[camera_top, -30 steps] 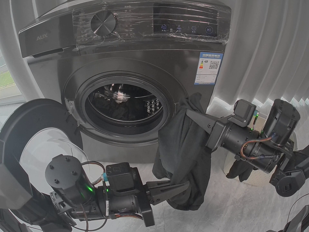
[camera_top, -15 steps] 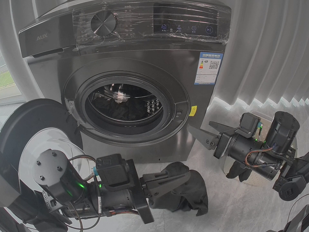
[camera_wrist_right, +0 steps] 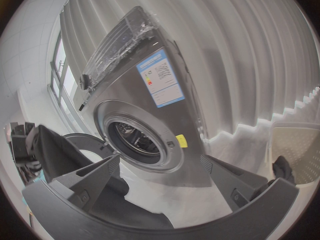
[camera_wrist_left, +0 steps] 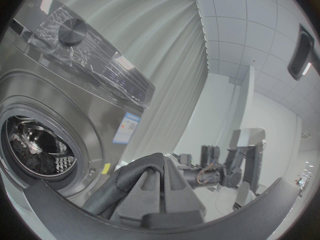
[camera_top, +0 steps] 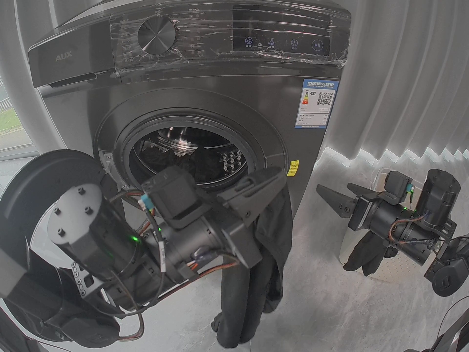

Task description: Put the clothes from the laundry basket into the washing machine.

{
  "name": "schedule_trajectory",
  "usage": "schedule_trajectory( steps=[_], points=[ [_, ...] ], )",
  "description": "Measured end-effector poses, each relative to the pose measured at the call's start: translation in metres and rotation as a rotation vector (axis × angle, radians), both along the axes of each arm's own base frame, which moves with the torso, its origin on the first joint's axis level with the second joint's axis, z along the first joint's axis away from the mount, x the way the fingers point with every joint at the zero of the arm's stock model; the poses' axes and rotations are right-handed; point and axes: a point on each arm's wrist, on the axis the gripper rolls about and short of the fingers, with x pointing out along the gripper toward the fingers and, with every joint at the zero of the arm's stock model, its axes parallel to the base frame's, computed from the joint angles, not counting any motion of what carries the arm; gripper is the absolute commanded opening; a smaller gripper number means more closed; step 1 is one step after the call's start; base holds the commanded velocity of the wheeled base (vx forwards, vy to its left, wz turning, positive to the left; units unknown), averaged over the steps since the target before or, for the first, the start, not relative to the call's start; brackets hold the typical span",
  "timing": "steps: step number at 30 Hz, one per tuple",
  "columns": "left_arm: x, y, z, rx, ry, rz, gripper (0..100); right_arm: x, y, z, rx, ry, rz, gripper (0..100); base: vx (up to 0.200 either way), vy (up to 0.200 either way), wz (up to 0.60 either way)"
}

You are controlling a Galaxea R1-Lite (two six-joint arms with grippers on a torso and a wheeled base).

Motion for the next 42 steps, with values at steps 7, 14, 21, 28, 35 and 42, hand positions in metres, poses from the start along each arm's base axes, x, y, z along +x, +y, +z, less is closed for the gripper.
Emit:
schedule_trajectory(
  steps=[7, 14, 21, 28, 35, 42],
  points=[
    [0.008, -0.009, 0.004, -0.018, 0.004, 0.043, 0, -0.003, -0.015, -0.010, -0.062, 0.017, -0.065, 100, 0.000, 0.000, 0.00],
    [0.011, -0.012, 0.004, -0.013, 0.008, 0.046, 0, -0.020, -0.003, -0.019, -0.089, 0.046, 0.059, 100, 0.000, 0.000, 0.00],
    [0.018, -0.017, 0.016, -0.049, -0.021, 0.052, 0, -0.035, 0.022, -0.029, -0.108, 0.079, 0.221, 100, 0.000, 0.000, 0.00],
    [0.022, -0.020, 0.021, -0.068, -0.037, 0.053, 0, -0.024, 0.041, -0.048, -0.125, 0.102, 0.269, 100, 0.000, 0.000, 0.00],
    [0.023, -0.022, 0.024, -0.077, -0.044, 0.052, 0, -0.001, 0.061, -0.066, -0.085, 0.028, 0.264, 100, 0.000, 0.000, 0.00],
    [0.023, -0.023, 0.026, -0.085, -0.049, 0.051, 0, 0.012, 0.076, -0.085, -0.087, 0.029, 0.266, 100, 0.000, 0.000, 0.00]
  ],
)
